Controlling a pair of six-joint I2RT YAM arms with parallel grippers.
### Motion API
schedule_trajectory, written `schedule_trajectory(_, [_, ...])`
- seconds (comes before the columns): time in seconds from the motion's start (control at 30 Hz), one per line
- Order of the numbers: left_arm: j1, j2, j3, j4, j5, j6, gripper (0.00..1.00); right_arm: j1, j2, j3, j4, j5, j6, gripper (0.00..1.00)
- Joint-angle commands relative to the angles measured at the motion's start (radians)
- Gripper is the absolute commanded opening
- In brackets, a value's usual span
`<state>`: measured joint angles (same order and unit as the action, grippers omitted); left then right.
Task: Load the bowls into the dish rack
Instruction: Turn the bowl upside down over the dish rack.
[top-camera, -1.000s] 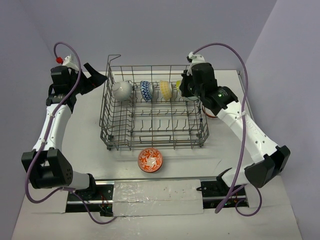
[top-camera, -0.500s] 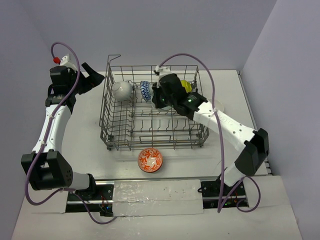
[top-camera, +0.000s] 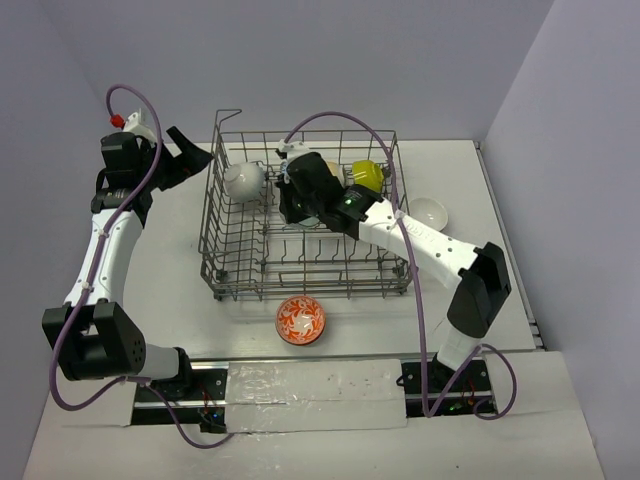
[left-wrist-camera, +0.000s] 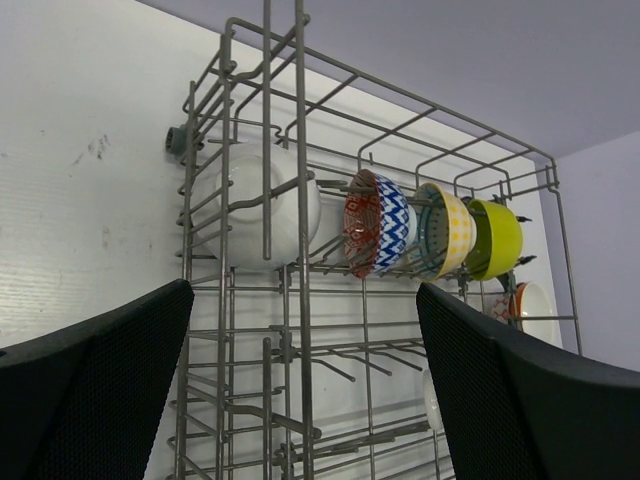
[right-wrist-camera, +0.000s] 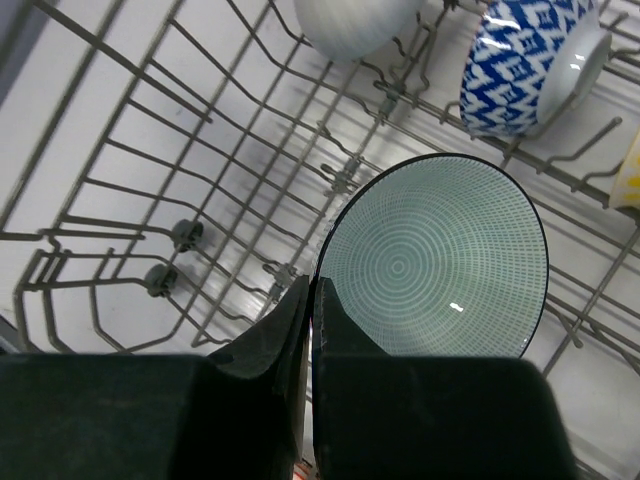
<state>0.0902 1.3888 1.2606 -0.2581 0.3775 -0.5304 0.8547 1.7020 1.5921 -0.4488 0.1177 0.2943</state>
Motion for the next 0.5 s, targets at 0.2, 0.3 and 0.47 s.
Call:
schedule_trajectory(0.2, [0.000, -0.010, 0.011, 0.039, 0.057, 0.015, 0.99, 0.024, 0.044, 0.120, 0.105, -0.044, 0.016, 0.00])
schedule_trajectory(0.3, [0.000, -0.010, 0.014, 0.034, 0.043, 0.013, 0.99, 0.027, 0.062, 0.131, 0.121, -0.068, 0.028, 0.00])
schedule_trajectory(0.47, [0.002, -0.010, 0.028, 0.008, -0.015, 0.009, 0.99, 0.035, 0.088, 0.149, 0.142, -0.093, 0.051, 0.00])
